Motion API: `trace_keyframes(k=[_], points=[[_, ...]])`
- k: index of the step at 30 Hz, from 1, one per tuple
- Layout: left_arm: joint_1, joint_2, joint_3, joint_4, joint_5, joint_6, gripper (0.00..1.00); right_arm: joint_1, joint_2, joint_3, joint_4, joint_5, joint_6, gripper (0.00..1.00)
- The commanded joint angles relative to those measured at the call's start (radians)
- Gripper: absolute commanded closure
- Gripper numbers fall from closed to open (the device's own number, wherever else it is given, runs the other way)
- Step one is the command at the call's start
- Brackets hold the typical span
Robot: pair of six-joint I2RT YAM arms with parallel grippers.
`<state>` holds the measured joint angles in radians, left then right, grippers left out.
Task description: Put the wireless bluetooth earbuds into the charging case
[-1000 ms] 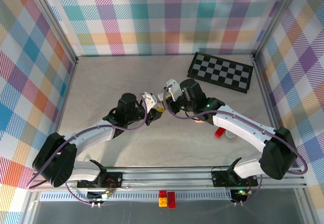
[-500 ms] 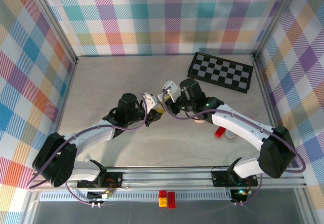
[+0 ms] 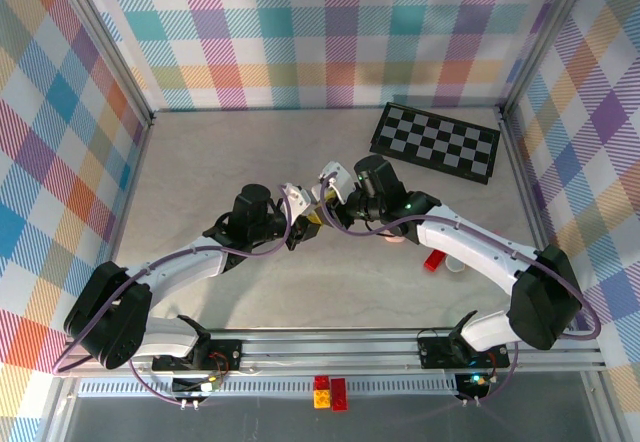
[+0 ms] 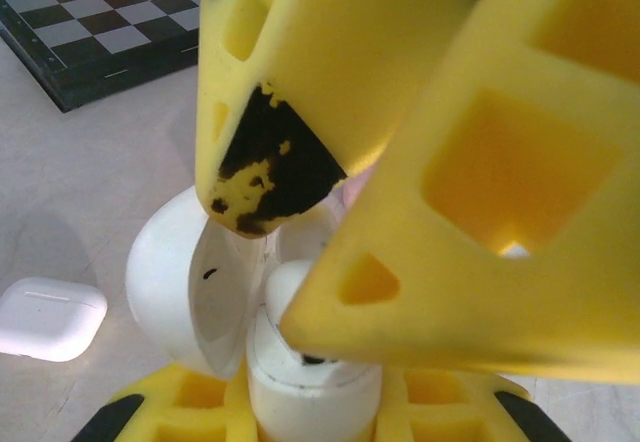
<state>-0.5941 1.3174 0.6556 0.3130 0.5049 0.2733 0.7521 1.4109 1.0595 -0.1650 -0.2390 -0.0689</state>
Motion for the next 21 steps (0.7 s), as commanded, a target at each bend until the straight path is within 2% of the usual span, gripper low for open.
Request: trace_keyframes(k=[1, 5, 11, 17, 21], points=[[-0.009, -0.027, 0.041, 0.078, 0.052, -0.004, 1.00, 0.003, -0.024, -0.022, 0.006, -0.036, -0.012, 0.67], [-0.007, -0.029, 0.026, 0.103, 0.052, -0.016, 1.00, -0.017, -0.068, -0.052, 0.037, -0.033, 0.015, 0.60], [0.005, -0.017, 0.014, 0.159, 0.077, -0.047, 1.00, -0.076, -0.154, -0.128, 0.112, -0.098, 0.072, 0.48], [0.009, -0.010, -0.014, 0.218, 0.080, -0.042, 1.00, -0.151, -0.205, -0.187, 0.205, -0.189, 0.182, 0.43], [0.009, -0.012, -0.029, 0.219, 0.045, -0.003, 1.00, -0.180, -0.200, -0.159, 0.188, -0.189, 0.289, 0.42]])
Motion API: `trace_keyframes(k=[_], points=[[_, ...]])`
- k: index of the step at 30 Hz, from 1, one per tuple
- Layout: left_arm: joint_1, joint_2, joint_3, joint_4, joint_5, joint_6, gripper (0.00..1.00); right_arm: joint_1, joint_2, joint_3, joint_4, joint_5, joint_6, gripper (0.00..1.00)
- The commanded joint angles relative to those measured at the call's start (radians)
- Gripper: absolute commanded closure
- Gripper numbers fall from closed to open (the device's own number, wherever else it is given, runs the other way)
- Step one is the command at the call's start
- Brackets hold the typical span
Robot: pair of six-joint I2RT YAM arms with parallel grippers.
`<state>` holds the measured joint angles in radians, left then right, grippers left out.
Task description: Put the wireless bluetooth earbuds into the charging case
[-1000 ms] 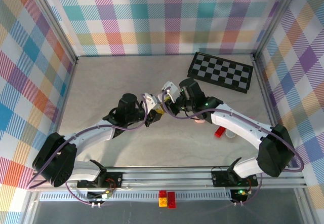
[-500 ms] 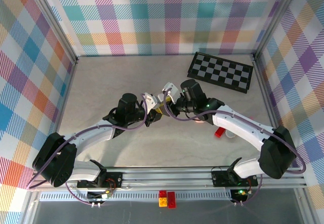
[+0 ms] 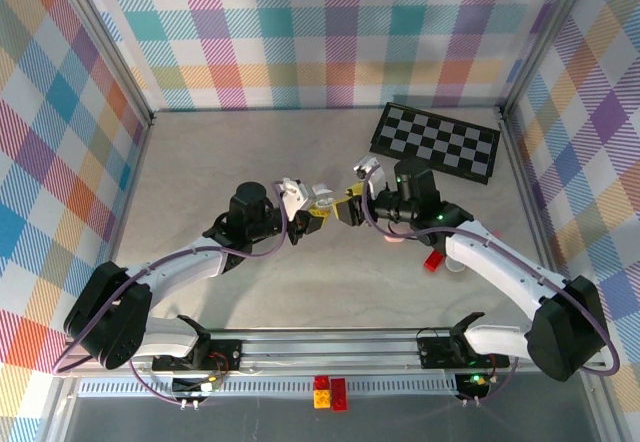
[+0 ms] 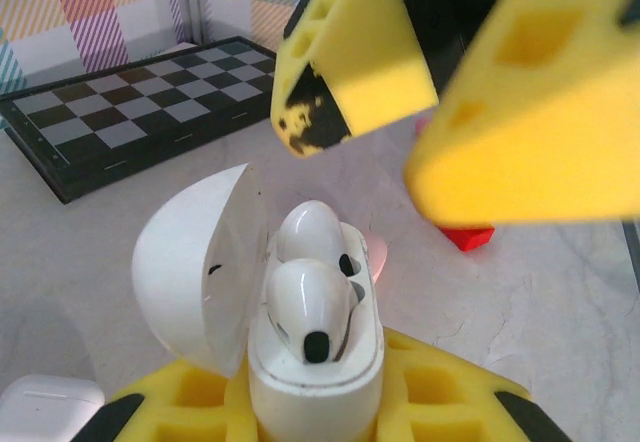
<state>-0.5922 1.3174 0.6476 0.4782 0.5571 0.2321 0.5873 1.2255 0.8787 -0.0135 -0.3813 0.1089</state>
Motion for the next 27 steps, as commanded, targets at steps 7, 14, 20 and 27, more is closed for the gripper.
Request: trace_keyframes(k=[7, 14, 20, 27], points=[[0.008, 0.004, -0.049, 0.093, -0.074, 0.117, 1.00, -0.015, 0.066, 0.132, -0.044, 0.034, 0.240, 0.34], [0.008, 0.015, -0.035, 0.051, -0.087, 0.193, 1.00, -0.014, 0.260, 0.399, -0.388, 0.091, 0.295, 0.35], [0.006, 0.007, -0.035, 0.034, -0.079, 0.208, 1.00, -0.014, 0.405, 0.550, -0.548, 0.019, 0.284, 0.39], [0.007, -0.001, -0.034, 0.015, -0.085, 0.213, 1.00, -0.011, 0.453, 0.580, -0.621, -0.015, 0.266, 0.48]])
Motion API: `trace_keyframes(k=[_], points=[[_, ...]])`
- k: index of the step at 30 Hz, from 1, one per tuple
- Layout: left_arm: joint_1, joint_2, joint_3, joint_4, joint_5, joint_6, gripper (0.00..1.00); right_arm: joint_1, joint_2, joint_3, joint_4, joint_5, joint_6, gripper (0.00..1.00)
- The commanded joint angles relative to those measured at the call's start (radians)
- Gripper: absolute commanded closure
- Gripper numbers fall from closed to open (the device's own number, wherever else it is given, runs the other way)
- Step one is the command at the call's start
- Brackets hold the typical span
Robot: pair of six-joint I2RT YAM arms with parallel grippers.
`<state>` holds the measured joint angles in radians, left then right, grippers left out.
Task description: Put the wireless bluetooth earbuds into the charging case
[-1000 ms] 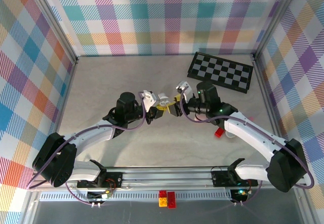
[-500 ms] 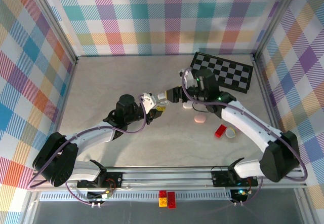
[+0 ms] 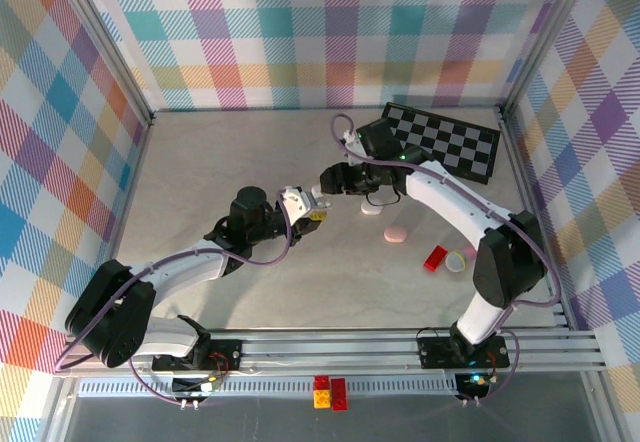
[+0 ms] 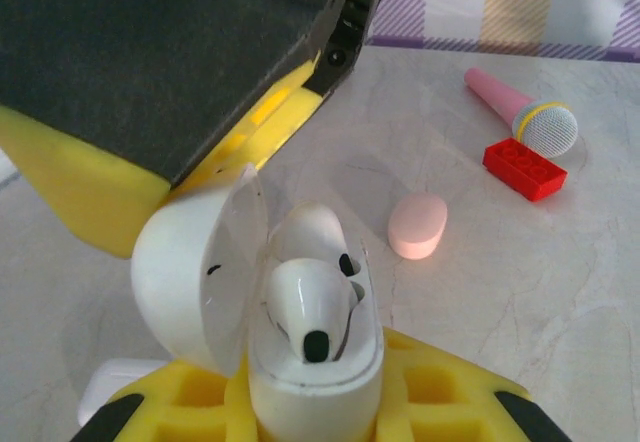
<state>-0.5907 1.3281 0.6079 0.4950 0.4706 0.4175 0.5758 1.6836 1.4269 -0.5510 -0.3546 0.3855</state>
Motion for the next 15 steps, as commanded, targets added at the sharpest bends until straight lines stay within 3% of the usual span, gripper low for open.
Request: trace_keyframes(k=[1, 11, 15], points=[[0.006, -0.014, 0.006, -0.008, -0.002, 0.029, 1.00, 0.001, -0.007, 0.029, -0.092, -0.048, -0.019, 0.48], [0.006, -0.003, 0.018, -0.004, 0.025, 0.000, 1.00, -0.001, -0.162, -0.084, -0.068, -0.035, -0.092, 0.50], [0.011, -0.011, 0.071, -0.115, 0.126, -0.008, 1.00, -0.004, -0.259, -0.146, 0.009, 0.043, -0.146, 0.41]])
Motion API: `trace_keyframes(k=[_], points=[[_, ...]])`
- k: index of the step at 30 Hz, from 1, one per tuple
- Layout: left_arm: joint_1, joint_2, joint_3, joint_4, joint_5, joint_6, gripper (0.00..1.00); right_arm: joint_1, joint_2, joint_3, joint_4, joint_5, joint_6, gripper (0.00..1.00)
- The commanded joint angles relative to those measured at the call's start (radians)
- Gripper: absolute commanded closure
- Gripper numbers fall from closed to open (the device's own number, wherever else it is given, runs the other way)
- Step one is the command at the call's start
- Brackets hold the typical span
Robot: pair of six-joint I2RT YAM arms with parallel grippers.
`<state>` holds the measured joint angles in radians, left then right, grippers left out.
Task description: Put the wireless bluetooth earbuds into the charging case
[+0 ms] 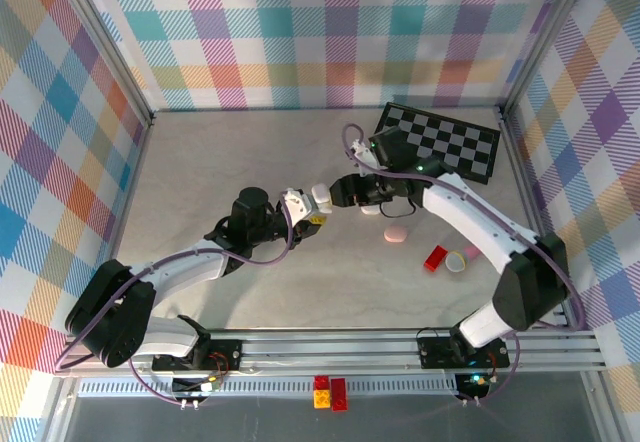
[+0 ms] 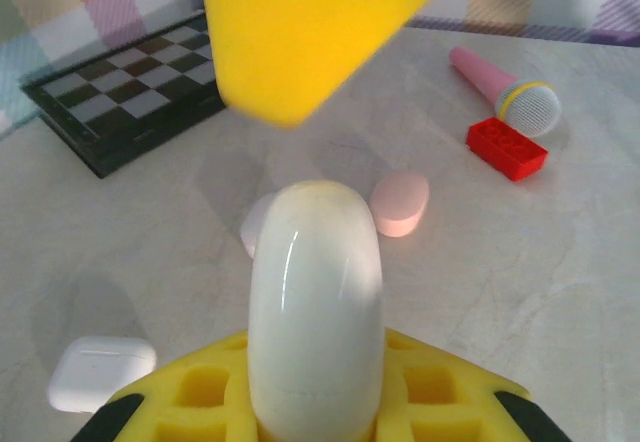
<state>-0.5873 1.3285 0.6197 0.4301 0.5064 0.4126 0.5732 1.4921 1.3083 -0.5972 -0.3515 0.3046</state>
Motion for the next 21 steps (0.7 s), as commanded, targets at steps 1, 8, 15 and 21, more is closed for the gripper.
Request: trace_keyframes(k=[1, 8, 15, 21], points=[[0.007, -0.014, 0.071, -0.082, 0.105, -0.003, 1.00, -0.001, -0.093, -0.044, 0.078, 0.038, -0.098, 0.40], [0.006, -0.080, 0.106, -0.221, 0.222, -0.002, 1.00, 0.000, -0.275, -0.229, 0.252, -0.136, -0.526, 0.32], [-0.018, -0.070, 0.160, -0.309, 0.300, 0.004, 1.00, 0.002, -0.265, -0.231, 0.183, -0.322, -0.863, 0.32], [-0.026, -0.076, 0.173, -0.298, 0.303, 0.002, 1.00, 0.010, -0.213, -0.217, 0.182, -0.378, -0.897, 0.36]])
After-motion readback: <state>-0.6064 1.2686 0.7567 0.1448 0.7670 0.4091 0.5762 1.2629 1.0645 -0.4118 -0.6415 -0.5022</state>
